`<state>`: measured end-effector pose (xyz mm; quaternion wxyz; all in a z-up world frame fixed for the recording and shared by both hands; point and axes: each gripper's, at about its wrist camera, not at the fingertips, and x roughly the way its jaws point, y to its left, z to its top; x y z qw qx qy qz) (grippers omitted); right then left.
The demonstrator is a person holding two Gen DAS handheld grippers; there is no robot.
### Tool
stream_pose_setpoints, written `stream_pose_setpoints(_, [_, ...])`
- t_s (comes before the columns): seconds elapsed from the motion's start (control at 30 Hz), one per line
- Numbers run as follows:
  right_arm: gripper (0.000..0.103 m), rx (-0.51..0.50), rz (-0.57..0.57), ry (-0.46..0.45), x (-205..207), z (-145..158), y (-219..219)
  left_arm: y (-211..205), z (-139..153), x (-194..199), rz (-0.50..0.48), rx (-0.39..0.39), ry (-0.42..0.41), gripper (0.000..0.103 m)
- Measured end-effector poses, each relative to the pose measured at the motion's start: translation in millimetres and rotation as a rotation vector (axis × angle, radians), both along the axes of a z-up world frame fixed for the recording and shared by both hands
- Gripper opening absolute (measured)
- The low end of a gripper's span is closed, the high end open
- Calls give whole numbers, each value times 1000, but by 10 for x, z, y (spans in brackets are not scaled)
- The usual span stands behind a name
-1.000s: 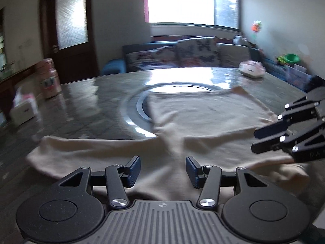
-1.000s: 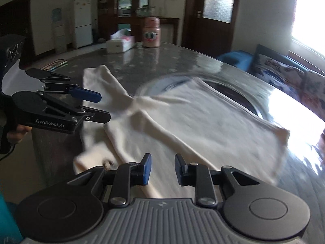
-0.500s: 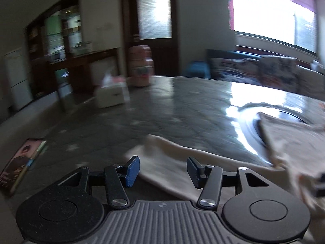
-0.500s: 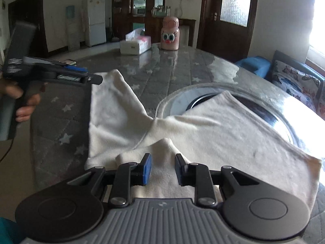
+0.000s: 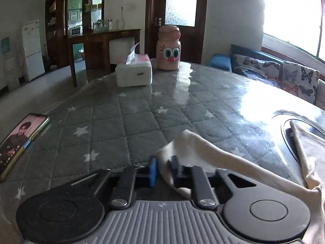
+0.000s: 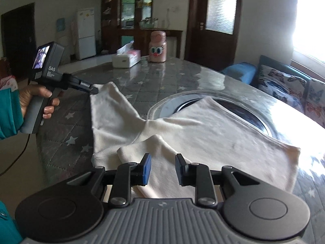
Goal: Fold clothes
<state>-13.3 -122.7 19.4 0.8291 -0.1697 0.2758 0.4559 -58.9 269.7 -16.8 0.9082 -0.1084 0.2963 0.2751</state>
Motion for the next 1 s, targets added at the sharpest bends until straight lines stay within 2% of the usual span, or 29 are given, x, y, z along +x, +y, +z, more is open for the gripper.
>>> stream_pose_setpoints(0.13, [25, 18, -51, -7, -18, 11, -159, -68, 153, -45, -27, -27, -69, 5])
stream_pose_setpoints(0.23, [25, 31, -88, -4, -32, 18, -290, -226, 371, -79, -87, -49, -135, 5])
stream_pose_setpoints(0.4, [25, 59, -157, -2, -40, 11, -531, -685, 751, -98, -237, -51, -226, 5])
stream_pose_setpoints(0.53, [25, 83, -209, -4, -61, 14, -741, -1163, 950, -49, -391, -61, -264, 5])
stream_pose_setpoints(0.73, [25, 116, -284, -3, -96, 12, -1051, -1909, 977, 81, -615, -102, -246, 5])
stream_pose_setpoints(1.0, [25, 124, -357, 9, -104, -35, -1299, -2658, 682, 224, -830, -170, -152, 5])
